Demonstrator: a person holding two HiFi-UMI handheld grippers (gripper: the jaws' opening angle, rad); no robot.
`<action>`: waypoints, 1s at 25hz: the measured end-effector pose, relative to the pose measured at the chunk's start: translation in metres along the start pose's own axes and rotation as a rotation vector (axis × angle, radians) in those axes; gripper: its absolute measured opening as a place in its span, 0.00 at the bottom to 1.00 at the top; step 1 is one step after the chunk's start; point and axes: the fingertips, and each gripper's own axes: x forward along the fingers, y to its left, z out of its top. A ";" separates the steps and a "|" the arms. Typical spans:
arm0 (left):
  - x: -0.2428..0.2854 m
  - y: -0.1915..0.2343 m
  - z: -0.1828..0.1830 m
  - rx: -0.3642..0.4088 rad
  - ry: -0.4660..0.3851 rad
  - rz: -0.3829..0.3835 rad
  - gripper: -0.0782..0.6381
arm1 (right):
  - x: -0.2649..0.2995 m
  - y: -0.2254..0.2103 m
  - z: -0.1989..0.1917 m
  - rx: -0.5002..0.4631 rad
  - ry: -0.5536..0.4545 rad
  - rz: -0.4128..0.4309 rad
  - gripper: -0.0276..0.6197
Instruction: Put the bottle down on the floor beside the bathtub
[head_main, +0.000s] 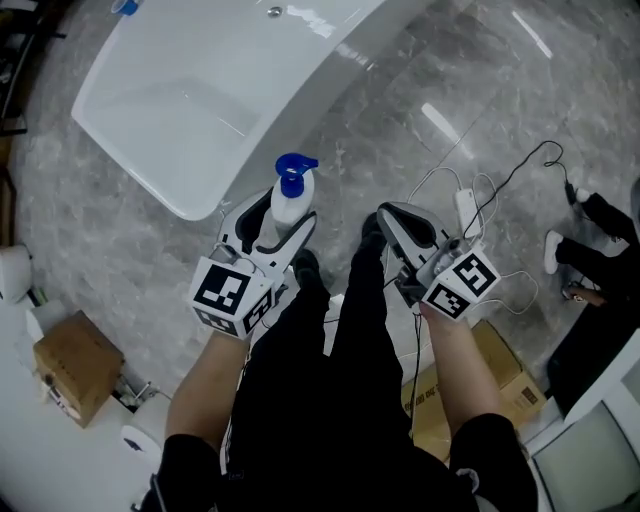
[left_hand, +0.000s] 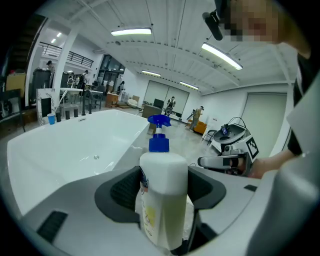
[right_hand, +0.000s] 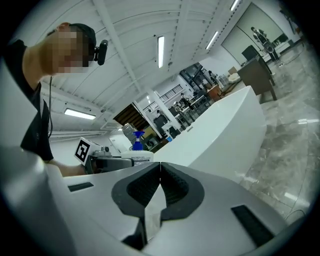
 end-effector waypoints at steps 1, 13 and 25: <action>0.008 0.003 -0.007 -0.005 0.004 -0.002 0.49 | 0.003 -0.006 -0.005 0.000 0.005 0.005 0.09; 0.108 0.030 -0.134 0.014 0.112 -0.074 0.49 | 0.054 -0.095 -0.102 0.153 -0.088 -0.047 0.09; 0.205 0.077 -0.228 -0.019 0.074 -0.079 0.49 | 0.088 -0.191 -0.173 -0.048 0.042 -0.016 0.09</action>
